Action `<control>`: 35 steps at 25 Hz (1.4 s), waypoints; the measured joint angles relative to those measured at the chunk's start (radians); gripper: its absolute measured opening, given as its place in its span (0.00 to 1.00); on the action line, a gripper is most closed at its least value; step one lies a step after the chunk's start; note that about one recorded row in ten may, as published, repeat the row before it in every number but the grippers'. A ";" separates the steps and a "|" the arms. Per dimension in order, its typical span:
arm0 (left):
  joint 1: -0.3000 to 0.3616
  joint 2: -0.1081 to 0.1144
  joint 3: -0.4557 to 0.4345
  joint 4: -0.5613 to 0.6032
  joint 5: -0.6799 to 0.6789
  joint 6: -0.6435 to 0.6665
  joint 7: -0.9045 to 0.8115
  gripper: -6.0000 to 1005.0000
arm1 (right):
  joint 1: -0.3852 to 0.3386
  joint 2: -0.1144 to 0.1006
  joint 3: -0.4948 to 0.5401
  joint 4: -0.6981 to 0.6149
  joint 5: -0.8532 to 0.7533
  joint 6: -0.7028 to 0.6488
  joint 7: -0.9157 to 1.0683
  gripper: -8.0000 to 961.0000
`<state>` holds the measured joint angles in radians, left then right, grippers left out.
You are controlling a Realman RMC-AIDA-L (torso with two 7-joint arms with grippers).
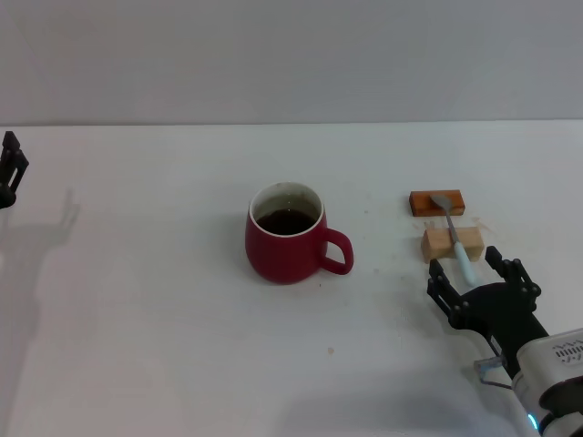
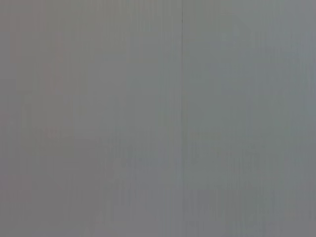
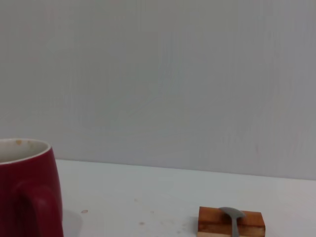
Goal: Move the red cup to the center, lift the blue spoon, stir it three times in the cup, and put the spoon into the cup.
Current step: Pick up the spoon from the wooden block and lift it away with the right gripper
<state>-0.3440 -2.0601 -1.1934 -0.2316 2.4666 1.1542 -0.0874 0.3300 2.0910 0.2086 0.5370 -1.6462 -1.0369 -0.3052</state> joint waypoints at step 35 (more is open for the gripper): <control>0.009 0.000 0.000 0.000 -0.004 0.001 0.000 0.82 | 0.002 -0.002 0.012 -0.003 0.000 0.006 0.017 0.51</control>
<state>-0.3354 -2.0601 -1.1934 -0.2317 2.4621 1.1550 -0.0874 0.3315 2.0892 0.2210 0.5342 -1.6459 -1.0308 -0.2884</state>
